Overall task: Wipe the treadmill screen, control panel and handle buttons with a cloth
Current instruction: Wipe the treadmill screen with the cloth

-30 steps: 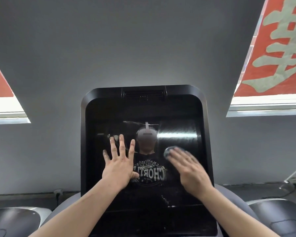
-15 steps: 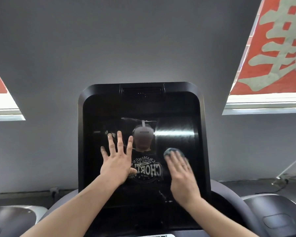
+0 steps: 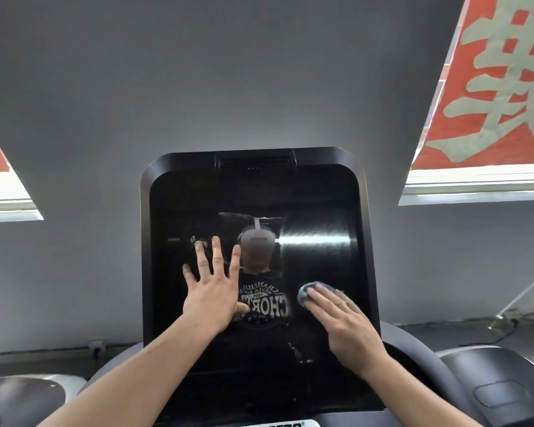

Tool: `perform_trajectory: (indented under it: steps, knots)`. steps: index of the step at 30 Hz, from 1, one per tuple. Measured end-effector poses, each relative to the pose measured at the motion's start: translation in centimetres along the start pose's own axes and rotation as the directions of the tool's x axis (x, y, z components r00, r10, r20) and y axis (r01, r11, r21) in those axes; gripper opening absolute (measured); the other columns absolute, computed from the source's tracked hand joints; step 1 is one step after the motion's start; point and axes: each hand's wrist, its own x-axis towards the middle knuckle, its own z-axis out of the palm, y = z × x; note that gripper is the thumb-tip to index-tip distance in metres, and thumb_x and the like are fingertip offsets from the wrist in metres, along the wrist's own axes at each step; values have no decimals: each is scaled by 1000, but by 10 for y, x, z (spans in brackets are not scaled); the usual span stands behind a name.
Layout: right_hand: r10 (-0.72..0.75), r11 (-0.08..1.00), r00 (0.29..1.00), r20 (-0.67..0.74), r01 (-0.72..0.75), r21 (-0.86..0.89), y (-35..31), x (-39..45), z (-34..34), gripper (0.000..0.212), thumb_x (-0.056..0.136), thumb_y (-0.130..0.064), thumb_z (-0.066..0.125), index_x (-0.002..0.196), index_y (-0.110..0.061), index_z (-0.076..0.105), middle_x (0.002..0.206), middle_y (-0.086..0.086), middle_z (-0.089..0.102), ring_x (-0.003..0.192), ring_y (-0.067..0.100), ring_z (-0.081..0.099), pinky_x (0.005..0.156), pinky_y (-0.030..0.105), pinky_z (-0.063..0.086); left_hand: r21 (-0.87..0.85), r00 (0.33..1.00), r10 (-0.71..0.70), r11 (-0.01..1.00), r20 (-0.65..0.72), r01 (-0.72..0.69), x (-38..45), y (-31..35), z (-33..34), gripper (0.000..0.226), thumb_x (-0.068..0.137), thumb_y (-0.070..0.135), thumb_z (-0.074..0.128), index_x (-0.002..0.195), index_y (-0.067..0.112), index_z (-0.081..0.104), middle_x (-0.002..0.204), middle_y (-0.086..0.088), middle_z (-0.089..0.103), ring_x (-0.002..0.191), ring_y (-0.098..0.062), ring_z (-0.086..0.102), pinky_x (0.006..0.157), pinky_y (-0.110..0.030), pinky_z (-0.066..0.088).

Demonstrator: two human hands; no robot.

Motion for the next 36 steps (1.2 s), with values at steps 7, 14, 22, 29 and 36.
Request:
perform_trajectory:
  steps: [7, 14, 22, 29, 36]
  knots:
    - [109, 992, 994, 18, -110, 57, -63, -6, 22, 78, 84, -8, 39, 161, -15, 37, 171, 3, 30, 161, 21, 18, 124, 41, 21, -15, 1000, -4, 1000, 0, 4, -1, -1, 1, 134, 85, 76, 60, 153, 18, -40, 153, -26, -51, 142, -55, -41, 122, -74, 11]
    - [369, 929, 928, -55, -366, 62, -42, -5, 20, 97, 75, 9, 52, 165, -17, 27, 173, 0, 20, 163, 15, 5, 127, 40, 14, -23, 1000, 6, 1000, -9, -6, 0, -2, 1, 136, 84, 75, 63, 153, 19, -41, 152, -26, -52, 142, -56, -40, 122, -74, 10]
    - [298, 953, 954, -20, -296, 59, -18, -19, 11, 87, 82, 7, 45, 163, -22, 36, 172, -6, 24, 161, 14, 19, 127, 40, 26, -31, 1000, 18, 999, -6, -18, -2, -2, -1, 133, 86, 73, 61, 154, 17, -39, 151, -27, -52, 142, -56, -41, 122, -75, 11]
    - [115, 993, 991, 71, -117, 23, -69, -23, 23, 82, 82, -6, 34, 162, -17, 36, 171, 1, 30, 160, 19, 22, 123, 38, 22, -27, 999, 25, 999, -21, -26, -2, -2, 1, 134, 86, 74, 61, 154, 16, -38, 152, -29, -51, 142, -58, -38, 121, -76, 12]
    - [467, 878, 884, 16, -466, 108, -80, -20, 38, 99, 76, 9, 48, 167, -13, 16, 176, 4, 9, 163, 19, -1, 127, 41, 13, -22, 999, 21, 1000, -27, -22, -2, -2, 0, 135, 85, 74, 63, 154, 16, -38, 153, -29, -49, 144, -58, -36, 120, -76, 12]
